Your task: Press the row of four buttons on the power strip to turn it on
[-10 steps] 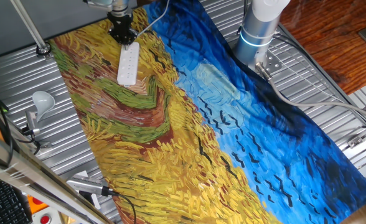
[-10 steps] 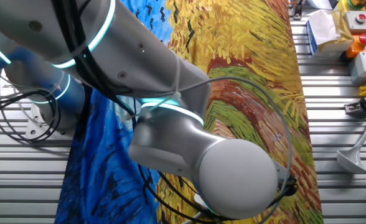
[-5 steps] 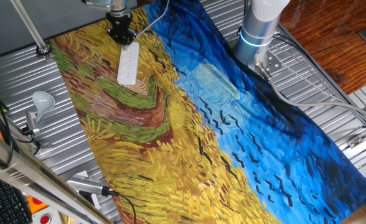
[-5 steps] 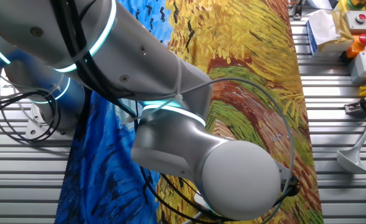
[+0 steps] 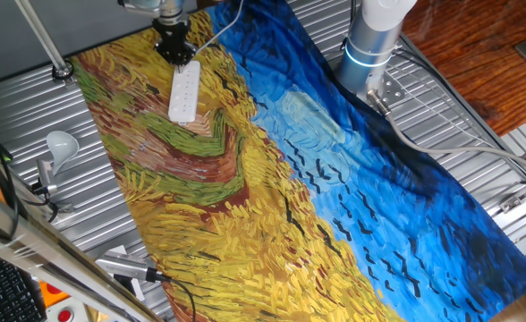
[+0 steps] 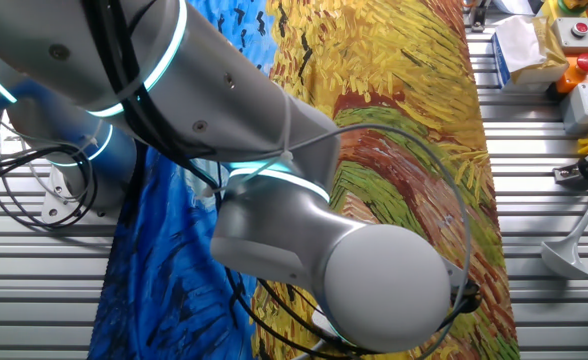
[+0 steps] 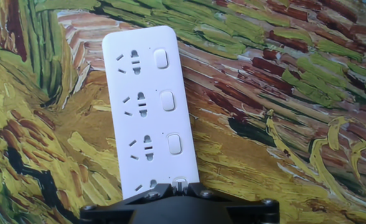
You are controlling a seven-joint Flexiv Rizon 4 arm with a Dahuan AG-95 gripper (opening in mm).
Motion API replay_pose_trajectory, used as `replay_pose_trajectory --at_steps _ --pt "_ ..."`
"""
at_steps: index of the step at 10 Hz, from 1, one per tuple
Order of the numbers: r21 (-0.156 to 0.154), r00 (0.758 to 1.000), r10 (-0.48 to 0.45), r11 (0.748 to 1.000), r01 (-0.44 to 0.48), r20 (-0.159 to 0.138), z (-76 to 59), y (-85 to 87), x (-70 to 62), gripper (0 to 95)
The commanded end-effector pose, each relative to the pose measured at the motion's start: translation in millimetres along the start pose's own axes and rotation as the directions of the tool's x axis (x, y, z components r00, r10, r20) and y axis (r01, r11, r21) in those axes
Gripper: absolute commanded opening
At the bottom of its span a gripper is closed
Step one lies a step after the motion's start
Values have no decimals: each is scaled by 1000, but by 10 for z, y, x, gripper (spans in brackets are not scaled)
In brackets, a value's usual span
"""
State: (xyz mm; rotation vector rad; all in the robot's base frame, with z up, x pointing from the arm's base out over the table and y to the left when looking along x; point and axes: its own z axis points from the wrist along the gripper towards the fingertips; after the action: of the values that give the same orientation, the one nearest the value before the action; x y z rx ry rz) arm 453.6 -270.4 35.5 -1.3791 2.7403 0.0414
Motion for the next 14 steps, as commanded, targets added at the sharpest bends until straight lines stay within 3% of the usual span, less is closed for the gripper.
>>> replay_pose_trajectory --at_steps 1,3,8,14 --pt "1 1000 -2 1000 2 -1 30 -1 1 0" --pt "4 1000 -8 1000 8 -4 34 -1 1 0" --pt "0 1000 -6 1000 6 18 154 -7 11 0" --pt "-2 1000 8 1000 -8 25 148 -51 -13 0"
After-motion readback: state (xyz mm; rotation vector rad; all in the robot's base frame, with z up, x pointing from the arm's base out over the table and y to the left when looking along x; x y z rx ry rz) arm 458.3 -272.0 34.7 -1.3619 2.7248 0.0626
